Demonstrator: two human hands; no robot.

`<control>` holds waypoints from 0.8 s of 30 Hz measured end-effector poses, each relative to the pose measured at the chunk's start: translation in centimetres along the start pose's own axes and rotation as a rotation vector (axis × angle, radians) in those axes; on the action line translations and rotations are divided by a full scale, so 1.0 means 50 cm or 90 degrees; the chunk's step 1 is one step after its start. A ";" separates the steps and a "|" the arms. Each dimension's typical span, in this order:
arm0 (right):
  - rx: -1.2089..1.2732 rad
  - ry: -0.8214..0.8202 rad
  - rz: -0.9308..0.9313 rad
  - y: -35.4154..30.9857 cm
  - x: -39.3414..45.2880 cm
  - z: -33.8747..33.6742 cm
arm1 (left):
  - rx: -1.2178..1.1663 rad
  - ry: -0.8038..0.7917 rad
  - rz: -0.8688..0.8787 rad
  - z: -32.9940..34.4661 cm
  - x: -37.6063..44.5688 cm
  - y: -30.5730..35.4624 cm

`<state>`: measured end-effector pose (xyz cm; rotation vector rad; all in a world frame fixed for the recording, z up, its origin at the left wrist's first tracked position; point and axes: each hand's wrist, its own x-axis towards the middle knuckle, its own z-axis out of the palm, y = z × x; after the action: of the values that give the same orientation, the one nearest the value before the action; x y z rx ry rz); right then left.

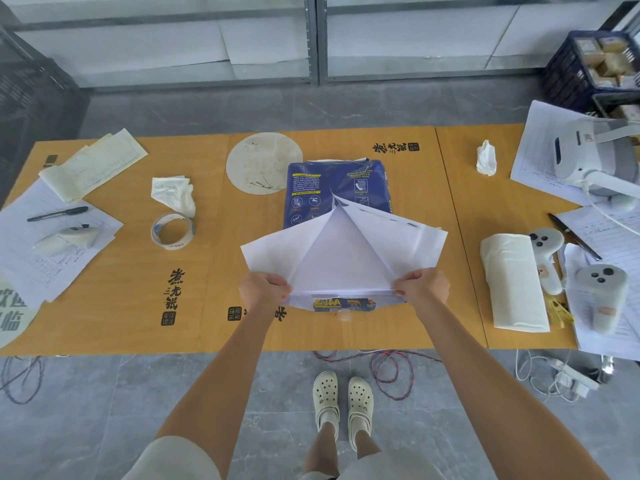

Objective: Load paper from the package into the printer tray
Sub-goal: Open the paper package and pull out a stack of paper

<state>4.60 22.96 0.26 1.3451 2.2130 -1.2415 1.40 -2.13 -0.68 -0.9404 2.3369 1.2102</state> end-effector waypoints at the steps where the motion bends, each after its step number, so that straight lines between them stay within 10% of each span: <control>1: 0.001 -0.003 0.010 -0.001 0.000 -0.002 | -0.003 -0.009 -0.013 -0.004 0.002 0.001; 24: 0.133 -0.110 0.009 0.085 -0.057 -0.020 | -0.074 -0.054 0.049 -0.019 -0.068 -0.106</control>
<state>9.82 22.89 0.31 1.2690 1.9981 -1.5564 7.54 -3.77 -1.34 -0.8266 2.2754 1.4021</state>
